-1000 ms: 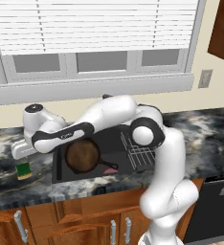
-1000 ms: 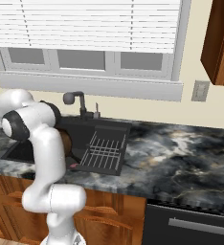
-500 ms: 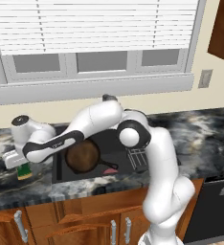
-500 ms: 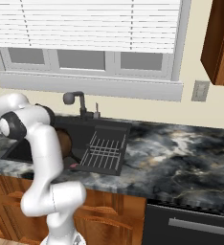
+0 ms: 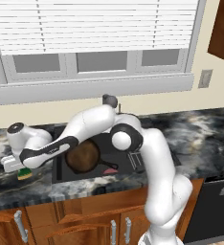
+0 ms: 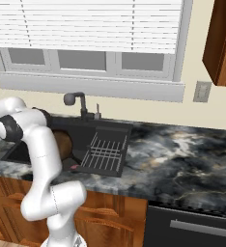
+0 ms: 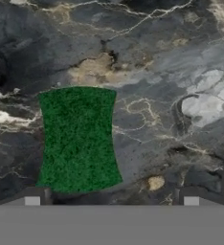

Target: Pick the pan and sponge and place them into the sink. Then turn on the water.

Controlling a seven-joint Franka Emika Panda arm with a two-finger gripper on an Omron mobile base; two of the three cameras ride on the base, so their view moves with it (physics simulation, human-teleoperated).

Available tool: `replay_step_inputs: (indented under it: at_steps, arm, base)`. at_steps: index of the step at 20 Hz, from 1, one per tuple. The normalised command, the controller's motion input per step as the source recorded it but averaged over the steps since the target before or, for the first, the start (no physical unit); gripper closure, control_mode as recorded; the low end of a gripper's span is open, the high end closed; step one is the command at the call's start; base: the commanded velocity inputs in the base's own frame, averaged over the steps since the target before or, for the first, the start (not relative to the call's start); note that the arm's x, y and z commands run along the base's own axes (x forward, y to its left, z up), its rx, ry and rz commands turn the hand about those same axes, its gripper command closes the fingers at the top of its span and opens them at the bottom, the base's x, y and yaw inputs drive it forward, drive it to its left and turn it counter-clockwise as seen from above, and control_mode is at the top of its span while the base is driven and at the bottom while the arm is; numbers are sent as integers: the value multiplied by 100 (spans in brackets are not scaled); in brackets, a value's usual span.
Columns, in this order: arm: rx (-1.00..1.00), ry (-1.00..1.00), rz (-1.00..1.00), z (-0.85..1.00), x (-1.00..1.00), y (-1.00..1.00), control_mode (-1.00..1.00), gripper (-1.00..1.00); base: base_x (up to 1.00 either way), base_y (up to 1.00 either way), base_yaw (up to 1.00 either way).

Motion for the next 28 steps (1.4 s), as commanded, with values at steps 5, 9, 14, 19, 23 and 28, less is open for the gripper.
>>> replay_step_inputs:
  at_steps: [5, 9, 14, 19, 23, 28]
  arm:
    - [0, 0, -13, -23, 32, 4, -100, -100]
    - [0, 1, -10, -17, 34, 24, -100, -100]
    - [0, 1, -8, -4, 22, 47, -100, -100]
    - [0, 0, -7, 0, 2, 46, -100, -100]
    - [0, 0, -6, 0, 0, 28, -100, -100]
    - [0, 0, -4, -1, 0, 11, -100, -100]
  base:
    - [0, 0, 0]
    - [0, 0, 0]
    - [0, 0, 0]
    - [0, 0, 0]
    - [0, 0, 0]
    - [0, 0, 0]
